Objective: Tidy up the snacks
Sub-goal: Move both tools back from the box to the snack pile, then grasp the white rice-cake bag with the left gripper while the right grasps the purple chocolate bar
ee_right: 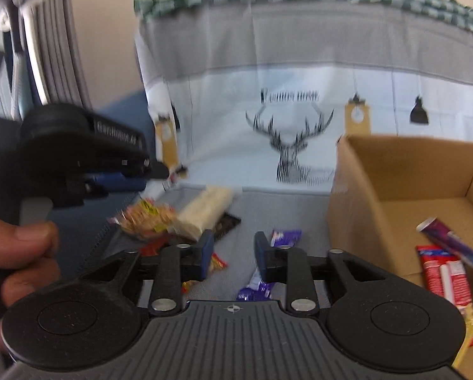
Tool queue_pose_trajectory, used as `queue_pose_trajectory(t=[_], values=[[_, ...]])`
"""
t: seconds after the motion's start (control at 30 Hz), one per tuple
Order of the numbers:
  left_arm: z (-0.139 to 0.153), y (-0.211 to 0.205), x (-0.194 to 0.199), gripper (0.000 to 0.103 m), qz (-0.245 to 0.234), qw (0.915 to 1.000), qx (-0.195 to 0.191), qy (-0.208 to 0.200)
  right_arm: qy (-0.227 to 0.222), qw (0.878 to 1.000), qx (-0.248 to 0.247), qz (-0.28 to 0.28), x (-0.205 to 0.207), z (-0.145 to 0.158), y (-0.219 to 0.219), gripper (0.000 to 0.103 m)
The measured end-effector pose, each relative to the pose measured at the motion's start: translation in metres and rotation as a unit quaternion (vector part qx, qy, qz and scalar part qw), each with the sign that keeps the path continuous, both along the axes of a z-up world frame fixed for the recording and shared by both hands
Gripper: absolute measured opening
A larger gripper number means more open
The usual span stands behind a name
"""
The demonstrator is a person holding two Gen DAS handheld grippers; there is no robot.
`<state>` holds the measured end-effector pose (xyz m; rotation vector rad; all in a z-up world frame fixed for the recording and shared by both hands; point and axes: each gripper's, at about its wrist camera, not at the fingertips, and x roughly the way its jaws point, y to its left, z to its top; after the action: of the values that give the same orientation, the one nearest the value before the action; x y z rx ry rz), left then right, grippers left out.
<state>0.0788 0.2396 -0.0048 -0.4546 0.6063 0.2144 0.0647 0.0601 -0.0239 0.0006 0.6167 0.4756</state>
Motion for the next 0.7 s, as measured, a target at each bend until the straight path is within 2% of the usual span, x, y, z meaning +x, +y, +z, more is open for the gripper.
queue_pose_trajectory(t=[0.13,0.2,0.23,0.4,0.67,0.7], values=[[-0.009,0.003,0.015,0.045,-0.005,0.9999,0.004,0.012,0.025,0.999,-0.024,-0.028,0.024,-0.018,0.008,0.054],[-0.014,0.003,0.024,0.055,-0.005,0.9998,0.01,0.019,0.043,0.997,-0.033,-0.045,0.034,-0.028,0.012,0.057],[-0.016,0.002,0.028,0.058,-0.005,0.9996,0.015,0.022,0.052,0.997,-0.039,-0.052,0.038,-0.033,0.013,0.059],[-0.026,-0.007,0.053,0.078,-0.013,0.9975,0.061,0.033,0.071,0.993,-0.057,-0.069,0.052,-0.053,0.021,0.062],[-0.054,-0.017,0.086,0.082,-0.036,0.9914,0.098,0.079,0.1,0.99,-0.063,-0.078,0.07,-0.071,0.024,0.063],[-0.057,-0.017,0.089,0.082,-0.036,0.991,0.098,0.084,0.114,0.987,-0.077,-0.087,0.07,-0.071,0.024,0.062]])
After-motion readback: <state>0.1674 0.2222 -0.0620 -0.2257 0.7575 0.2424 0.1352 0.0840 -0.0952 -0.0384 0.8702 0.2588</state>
